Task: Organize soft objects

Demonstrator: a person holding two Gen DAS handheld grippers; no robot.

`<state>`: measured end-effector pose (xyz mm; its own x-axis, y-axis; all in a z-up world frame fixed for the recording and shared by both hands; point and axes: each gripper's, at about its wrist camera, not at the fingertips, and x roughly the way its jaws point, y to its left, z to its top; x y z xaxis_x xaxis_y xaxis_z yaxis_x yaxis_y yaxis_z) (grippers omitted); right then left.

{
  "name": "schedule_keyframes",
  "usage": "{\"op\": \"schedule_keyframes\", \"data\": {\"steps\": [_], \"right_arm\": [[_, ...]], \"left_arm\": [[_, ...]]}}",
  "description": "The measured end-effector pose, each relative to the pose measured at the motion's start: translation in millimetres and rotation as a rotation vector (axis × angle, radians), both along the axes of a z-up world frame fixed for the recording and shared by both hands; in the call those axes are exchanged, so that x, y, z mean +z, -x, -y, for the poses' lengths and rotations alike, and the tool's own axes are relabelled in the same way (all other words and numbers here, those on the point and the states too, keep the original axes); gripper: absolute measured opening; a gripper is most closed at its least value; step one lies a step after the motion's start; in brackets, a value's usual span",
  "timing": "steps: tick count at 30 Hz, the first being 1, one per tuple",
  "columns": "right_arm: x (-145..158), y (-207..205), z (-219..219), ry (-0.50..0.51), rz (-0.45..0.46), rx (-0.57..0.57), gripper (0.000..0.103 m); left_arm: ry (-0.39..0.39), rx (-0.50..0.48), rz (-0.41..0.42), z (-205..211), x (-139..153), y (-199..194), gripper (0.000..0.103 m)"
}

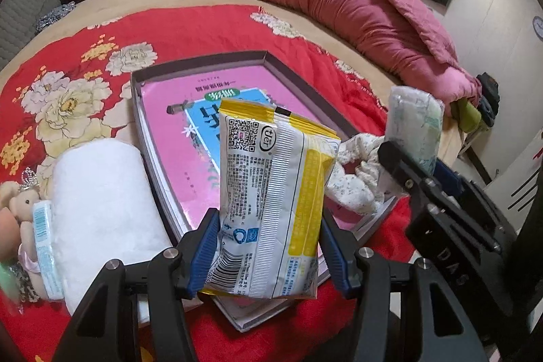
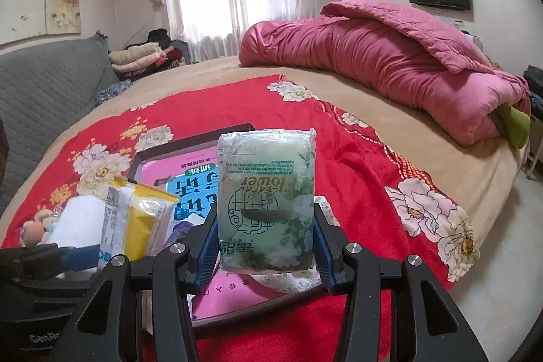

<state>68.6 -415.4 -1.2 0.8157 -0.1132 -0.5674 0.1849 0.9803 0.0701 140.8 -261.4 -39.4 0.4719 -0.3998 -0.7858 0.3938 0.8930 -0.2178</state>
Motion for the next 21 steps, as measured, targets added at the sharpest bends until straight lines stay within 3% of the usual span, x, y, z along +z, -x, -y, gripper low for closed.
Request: {"op": "schedule_keyframes", "data": {"steps": [9, 21], "right_arm": [[-8.6, -9.5, 3.9, -0.006, -0.053, -0.007, 0.050], [-30.9, -32.7, 2.8, -0.015, -0.203, 0.035, 0.050]], "left_arm": [[-0.013, -0.014, 0.007, 3.8, -1.7, -5.2, 0.057], [0.000, -0.004, -0.024, 0.6, -1.2, -14.0, 0.057]]}}
